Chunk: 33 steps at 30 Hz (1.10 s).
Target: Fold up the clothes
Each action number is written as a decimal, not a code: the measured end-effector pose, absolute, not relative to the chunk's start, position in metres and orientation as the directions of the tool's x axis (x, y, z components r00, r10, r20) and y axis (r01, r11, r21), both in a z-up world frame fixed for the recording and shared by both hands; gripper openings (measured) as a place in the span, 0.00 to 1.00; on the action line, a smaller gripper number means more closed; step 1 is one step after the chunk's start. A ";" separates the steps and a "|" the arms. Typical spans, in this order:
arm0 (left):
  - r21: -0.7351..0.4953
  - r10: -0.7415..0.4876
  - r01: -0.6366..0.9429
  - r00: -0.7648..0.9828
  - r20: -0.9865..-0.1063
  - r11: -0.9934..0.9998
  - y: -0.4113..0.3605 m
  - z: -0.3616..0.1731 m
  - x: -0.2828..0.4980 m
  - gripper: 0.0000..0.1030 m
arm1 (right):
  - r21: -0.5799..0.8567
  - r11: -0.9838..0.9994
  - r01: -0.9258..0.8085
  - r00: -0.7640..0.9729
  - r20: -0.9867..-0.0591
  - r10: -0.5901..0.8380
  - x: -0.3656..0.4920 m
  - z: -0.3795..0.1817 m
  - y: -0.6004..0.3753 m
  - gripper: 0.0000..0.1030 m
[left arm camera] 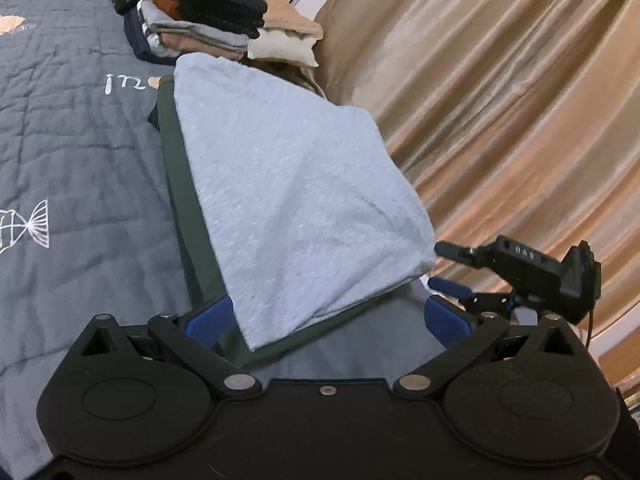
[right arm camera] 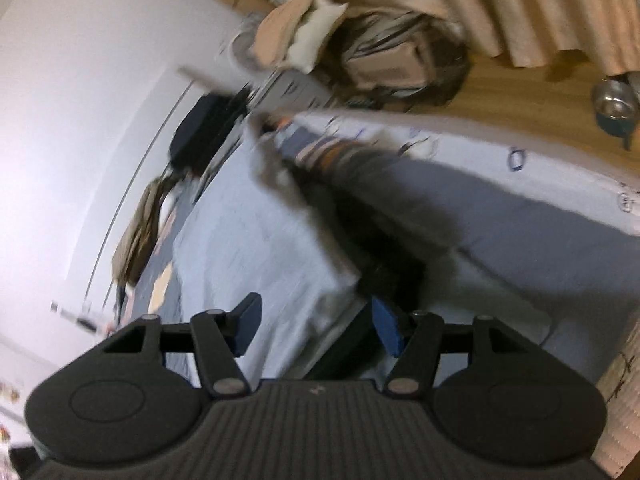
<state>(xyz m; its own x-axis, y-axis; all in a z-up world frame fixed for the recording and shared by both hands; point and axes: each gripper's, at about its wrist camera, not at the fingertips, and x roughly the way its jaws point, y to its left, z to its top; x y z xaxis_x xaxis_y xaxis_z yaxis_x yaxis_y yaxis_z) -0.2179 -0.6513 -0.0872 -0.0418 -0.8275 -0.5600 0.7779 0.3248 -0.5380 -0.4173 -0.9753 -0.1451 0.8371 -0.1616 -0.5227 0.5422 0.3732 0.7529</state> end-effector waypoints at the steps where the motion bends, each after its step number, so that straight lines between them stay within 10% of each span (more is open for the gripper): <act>1: -0.536 -0.825 0.778 -0.040 -0.564 0.328 -0.651 -0.088 -0.216 1.00 | 0.764 0.351 0.541 0.839 -0.519 -0.163 -0.416 -0.149 -0.978 0.50; 3: -0.530 -0.821 0.779 -0.036 -0.570 0.334 -0.650 -0.088 -0.213 1.00 | 0.786 0.305 0.537 0.843 -0.512 -0.165 -0.414 -0.155 -0.985 0.19; 5: -0.521 -0.816 0.784 -0.032 -0.578 0.338 -0.650 -0.089 -0.210 1.00 | 0.796 0.275 0.539 0.842 -0.506 -0.186 -0.415 -0.158 -0.987 0.09; 12: -0.430 -0.795 0.850 -0.023 -0.607 0.303 -0.667 -0.096 -0.205 1.00 | 0.784 0.352 0.511 0.859 -0.450 -0.245 -0.422 -0.138 -0.975 0.06; 19: 0.029 -0.809 0.988 0.144 -0.569 0.155 -0.682 -0.094 -0.262 0.96 | 0.718 0.446 0.534 0.845 -0.469 -0.256 -0.416 -0.121 -0.974 0.06; 25: 0.338 -0.791 0.940 0.240 -0.562 0.045 -0.696 -0.129 -0.297 0.65 | 0.755 0.411 0.511 0.860 -0.449 -0.244 -0.423 -0.125 -0.971 0.06; 29: 0.420 -0.782 0.907 0.254 -0.569 -0.010 -0.699 -0.144 -0.297 0.20 | 0.763 0.392 0.513 0.858 -0.440 -0.266 -0.426 -0.128 -0.971 0.06; 33: 0.376 -0.786 0.927 0.238 -0.570 0.007 -0.688 -0.138 -0.289 0.11 | 0.748 0.383 0.542 0.839 -0.460 -0.291 -0.425 -0.134 -0.969 0.05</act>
<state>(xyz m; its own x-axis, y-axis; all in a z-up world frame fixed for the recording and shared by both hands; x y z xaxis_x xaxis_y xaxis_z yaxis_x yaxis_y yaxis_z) -0.2888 -0.6879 -0.1381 0.2378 -0.7863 -0.5703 0.9265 0.0075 0.3761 -0.4248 -0.9694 -0.1337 0.8392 -0.2908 -0.4596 0.5423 0.3828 0.7479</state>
